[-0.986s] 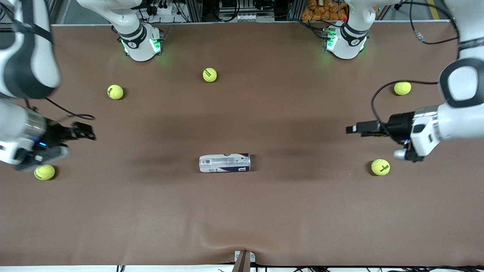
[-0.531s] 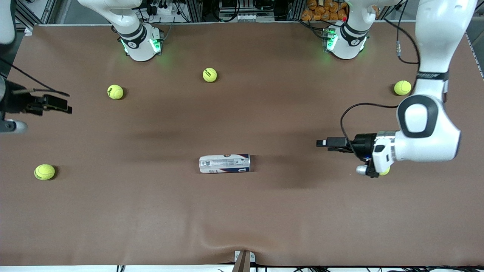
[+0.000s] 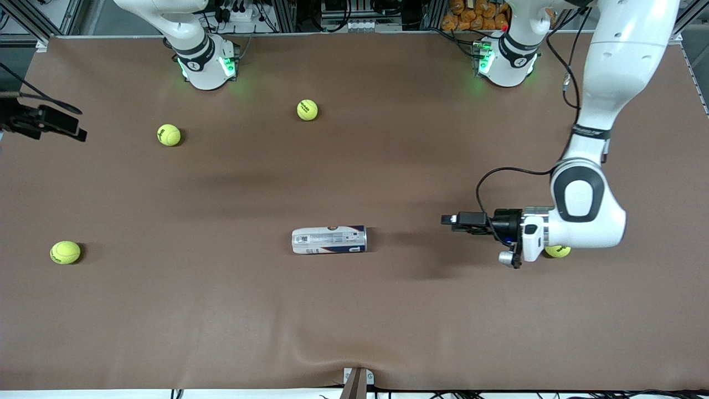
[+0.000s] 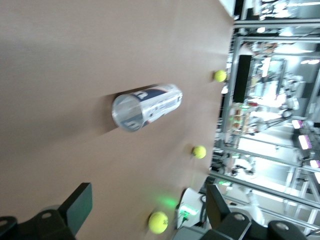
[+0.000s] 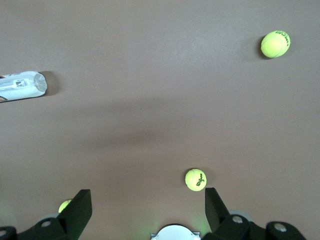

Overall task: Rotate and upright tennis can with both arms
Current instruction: 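Withdraw the right gripper while the left gripper reaches the can end, then close the left gripper on the can's bottom end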

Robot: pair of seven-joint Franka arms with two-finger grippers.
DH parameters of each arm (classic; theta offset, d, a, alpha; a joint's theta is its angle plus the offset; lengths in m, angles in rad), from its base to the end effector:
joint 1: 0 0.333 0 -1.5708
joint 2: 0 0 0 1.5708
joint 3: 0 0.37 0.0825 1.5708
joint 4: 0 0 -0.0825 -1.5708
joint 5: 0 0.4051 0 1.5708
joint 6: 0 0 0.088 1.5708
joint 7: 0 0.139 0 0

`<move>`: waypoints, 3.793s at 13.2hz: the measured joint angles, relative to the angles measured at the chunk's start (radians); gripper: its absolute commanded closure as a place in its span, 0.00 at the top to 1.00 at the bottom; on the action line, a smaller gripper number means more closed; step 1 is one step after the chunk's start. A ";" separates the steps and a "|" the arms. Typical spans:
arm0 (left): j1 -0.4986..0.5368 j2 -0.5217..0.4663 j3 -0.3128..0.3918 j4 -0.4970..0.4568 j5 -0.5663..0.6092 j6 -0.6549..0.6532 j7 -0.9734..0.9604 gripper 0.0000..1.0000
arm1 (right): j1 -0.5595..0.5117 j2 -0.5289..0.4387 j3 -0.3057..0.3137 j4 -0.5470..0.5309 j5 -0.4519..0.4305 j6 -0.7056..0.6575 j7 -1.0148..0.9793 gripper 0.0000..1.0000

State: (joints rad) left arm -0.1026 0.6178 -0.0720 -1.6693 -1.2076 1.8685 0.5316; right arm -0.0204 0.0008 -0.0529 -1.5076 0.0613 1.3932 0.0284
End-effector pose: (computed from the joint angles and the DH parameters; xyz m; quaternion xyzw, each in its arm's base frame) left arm 0.6849 -0.2153 0.2774 0.8399 -0.0143 -0.0788 0.5369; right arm 0.5526 -0.0312 0.6626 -0.9968 0.0471 0.0568 0.0317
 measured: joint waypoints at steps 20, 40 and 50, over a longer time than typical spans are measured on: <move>-0.284 0.309 -0.001 0.186 -0.470 0.238 0.170 0.88 | 0.000 -0.010 0.006 0.023 -0.058 -0.030 0.042 1.00; -0.314 0.360 -0.001 0.221 -0.568 0.235 0.290 0.00 | 0.000 -0.010 0.006 0.024 -0.058 -0.028 0.042 1.00; -0.325 0.239 0.009 0.280 -0.300 0.240 -0.098 0.00 | 0.000 -0.010 0.006 0.024 -0.058 -0.028 0.042 1.00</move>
State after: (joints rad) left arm -0.4273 0.8569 -0.0629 -1.3897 -1.5075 2.1086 0.4336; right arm -0.0204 -0.0097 -0.0471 -1.4836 0.0031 1.3655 0.0702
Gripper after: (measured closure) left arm 0.956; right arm 0.000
